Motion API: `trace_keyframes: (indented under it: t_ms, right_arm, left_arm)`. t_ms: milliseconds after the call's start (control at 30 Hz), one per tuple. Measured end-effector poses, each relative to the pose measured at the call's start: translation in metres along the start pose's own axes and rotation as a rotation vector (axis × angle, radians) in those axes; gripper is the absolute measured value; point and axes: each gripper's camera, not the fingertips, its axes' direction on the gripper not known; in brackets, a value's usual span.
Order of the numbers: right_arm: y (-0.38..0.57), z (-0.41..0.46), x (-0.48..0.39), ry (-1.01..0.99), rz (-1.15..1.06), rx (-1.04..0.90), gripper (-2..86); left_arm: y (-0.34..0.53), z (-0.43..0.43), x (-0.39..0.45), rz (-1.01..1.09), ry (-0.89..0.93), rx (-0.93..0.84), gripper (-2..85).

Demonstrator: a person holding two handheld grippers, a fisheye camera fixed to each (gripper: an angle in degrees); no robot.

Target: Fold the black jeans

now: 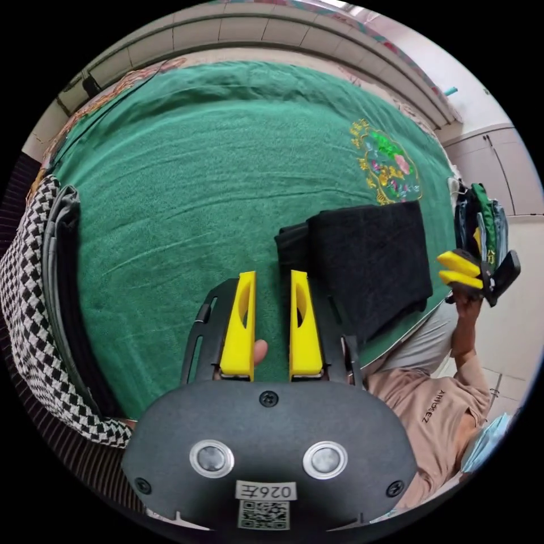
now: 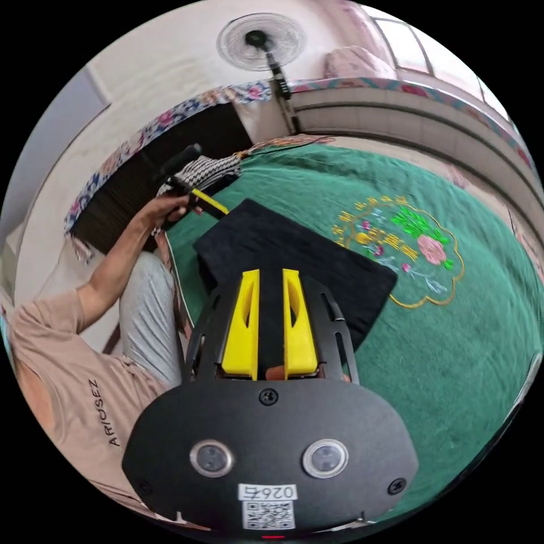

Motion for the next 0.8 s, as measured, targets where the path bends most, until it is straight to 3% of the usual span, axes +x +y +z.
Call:
trace_keyframes:
  t_ms: [133,333,500,800]
  right_arm:
    - [-0.022,0.015,-0.068,0.071,-0.213,0.004,7.6]
    - [-0.045,0.056,-0.091,0.089,-0.263,-0.084,10.3]
    - [-0.068,0.067,-0.077,0.076,-0.182,-0.11,9.9]
    - [-0.067,0.057,-0.1,0.237,-0.336,-0.088,15.3]
  left_arm:
    - [0.01,0.0,-0.004,0.018,0.194,0.1,8.9]
    - [0.001,0.036,-0.012,0.031,0.406,0.093,6.7]
    - [-0.011,0.052,0.0,0.073,0.438,0.092,6.5]
    - [-0.004,0.053,0.032,0.176,0.356,0.173,6.3]
